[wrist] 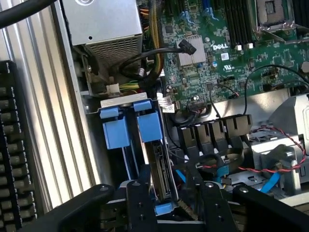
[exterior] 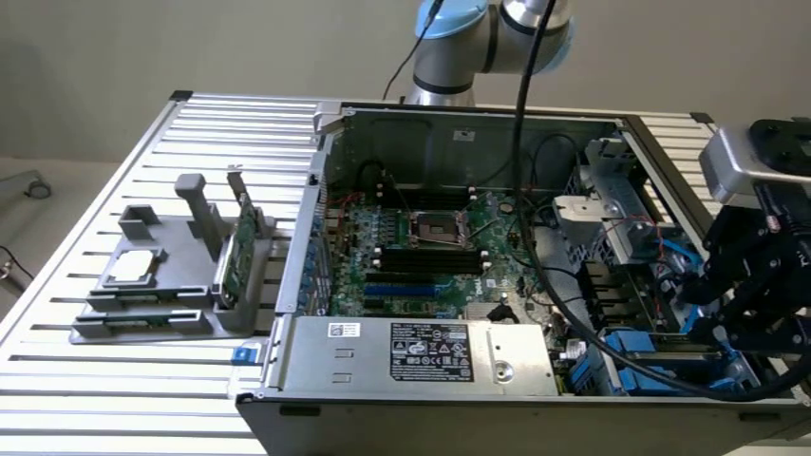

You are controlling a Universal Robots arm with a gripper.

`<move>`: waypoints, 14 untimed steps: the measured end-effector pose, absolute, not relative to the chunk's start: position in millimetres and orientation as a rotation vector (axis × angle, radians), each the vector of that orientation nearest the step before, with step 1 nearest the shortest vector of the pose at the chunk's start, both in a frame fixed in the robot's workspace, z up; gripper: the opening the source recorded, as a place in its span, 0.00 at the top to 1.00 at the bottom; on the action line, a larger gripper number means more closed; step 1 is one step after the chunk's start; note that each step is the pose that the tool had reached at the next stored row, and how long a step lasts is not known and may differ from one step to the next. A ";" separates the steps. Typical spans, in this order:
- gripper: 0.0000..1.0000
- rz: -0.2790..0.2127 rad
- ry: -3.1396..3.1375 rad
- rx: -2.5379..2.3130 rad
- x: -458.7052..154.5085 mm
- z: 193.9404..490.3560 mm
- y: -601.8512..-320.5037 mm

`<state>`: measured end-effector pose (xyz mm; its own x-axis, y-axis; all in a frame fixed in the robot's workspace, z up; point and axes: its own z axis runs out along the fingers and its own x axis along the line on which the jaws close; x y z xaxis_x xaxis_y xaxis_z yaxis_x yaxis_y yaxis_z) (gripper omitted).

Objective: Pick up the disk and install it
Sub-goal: 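Insert the first disk wire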

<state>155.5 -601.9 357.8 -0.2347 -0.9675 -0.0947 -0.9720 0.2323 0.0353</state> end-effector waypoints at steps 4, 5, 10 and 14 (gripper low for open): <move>0.57 0.131 2.481 -1.832 155.4 357.9 -601.9; 0.57 0.130 2.494 -1.813 155.4 357.9 -601.9; 0.57 0.127 2.561 -1.711 155.5 357.9 -601.9; 0.57 0.124 2.613 -1.628 155.5 357.9 -601.8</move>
